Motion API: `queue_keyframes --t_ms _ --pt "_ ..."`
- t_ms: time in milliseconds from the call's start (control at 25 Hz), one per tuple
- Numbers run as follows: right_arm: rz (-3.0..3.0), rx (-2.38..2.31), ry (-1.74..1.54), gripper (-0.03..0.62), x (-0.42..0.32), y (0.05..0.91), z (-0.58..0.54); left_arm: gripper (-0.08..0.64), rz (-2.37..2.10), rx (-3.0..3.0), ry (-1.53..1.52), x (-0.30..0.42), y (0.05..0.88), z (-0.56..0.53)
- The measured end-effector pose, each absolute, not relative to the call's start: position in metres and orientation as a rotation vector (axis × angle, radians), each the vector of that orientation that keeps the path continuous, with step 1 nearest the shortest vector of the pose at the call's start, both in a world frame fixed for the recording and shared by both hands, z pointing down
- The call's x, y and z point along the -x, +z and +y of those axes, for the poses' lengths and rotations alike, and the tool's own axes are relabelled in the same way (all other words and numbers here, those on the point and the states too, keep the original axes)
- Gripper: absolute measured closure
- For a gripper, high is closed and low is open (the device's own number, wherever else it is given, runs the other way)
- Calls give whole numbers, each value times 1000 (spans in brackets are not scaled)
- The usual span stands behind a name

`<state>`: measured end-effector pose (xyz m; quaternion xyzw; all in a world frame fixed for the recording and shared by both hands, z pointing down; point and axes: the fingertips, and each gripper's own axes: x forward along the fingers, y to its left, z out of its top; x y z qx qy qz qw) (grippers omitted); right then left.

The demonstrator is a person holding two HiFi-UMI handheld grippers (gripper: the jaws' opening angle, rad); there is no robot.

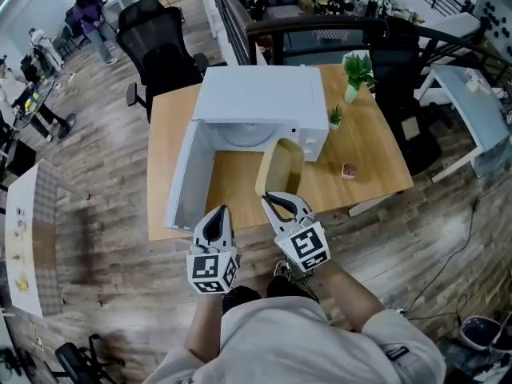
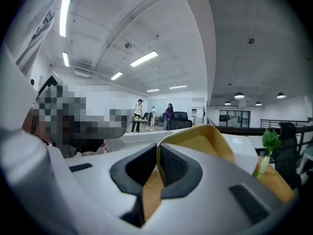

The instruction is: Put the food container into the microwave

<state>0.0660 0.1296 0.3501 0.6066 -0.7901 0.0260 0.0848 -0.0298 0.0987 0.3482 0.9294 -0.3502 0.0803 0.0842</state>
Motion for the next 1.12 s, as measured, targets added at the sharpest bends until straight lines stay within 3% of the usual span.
queue_keyframes --t_ms 1120 --pt "-2354 -1457 257 563 -47 433 36 548 -1056 -2659 319 29 400 12"
